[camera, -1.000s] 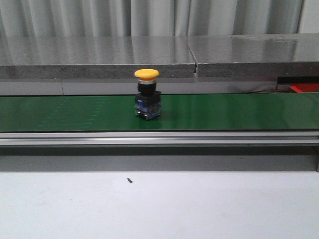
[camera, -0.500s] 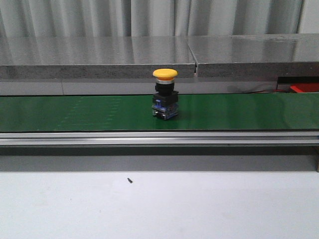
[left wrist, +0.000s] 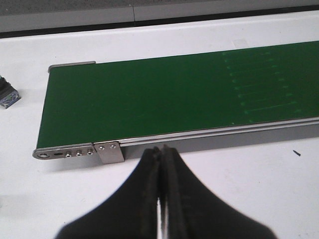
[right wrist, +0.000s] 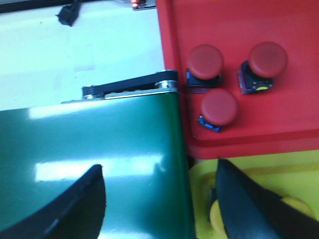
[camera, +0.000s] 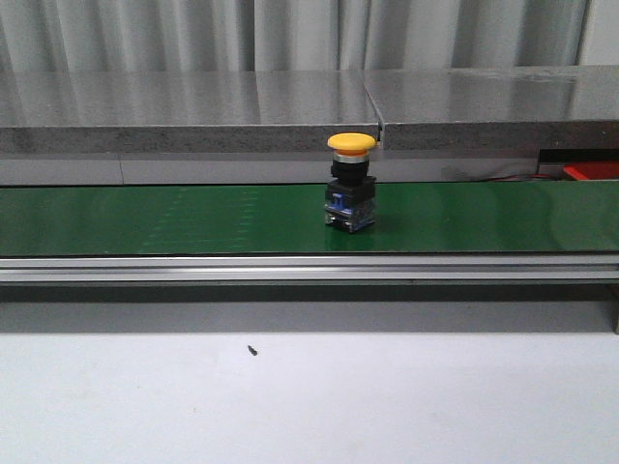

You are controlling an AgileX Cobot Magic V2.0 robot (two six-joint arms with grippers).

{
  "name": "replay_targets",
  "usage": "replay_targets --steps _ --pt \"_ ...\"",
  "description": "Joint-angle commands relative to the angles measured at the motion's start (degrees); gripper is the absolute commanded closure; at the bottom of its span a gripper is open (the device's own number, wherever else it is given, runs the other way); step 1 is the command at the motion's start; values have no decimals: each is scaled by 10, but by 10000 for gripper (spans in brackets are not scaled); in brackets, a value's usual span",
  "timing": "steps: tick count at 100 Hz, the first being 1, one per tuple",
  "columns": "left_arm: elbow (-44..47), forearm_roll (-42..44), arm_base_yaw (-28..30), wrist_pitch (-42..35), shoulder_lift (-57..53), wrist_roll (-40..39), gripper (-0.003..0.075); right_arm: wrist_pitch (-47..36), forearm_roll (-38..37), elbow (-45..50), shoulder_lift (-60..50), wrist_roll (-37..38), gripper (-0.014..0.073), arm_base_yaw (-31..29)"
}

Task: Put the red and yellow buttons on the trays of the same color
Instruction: 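Lower the right gripper onto the yellow button on the belt and grasp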

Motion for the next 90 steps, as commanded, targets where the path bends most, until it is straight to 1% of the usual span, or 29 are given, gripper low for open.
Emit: replay_targets --steps 1,18,33,48,75,81,90 --pt "-16 -5 -5 -40 1 0 739 -15 6 -8 -33 -9 109 22" --pt "-16 -5 -5 -40 1 0 739 41 6 -7 -33 -17 109 78" --pt "-16 -5 -5 -40 1 0 739 49 7 -7 -33 -34 109 136" --pt "-16 -5 -5 -40 1 0 739 88 7 -7 -29 -78 109 183" --pt "-16 -5 -5 -40 1 0 739 92 9 -8 3 -134 109 238" --pt "-16 -5 -5 -40 1 0 739 86 10 -8 11 -147 109 248" --pt "-16 -5 -5 -40 1 0 739 65 11 -9 22 -149 109 259"
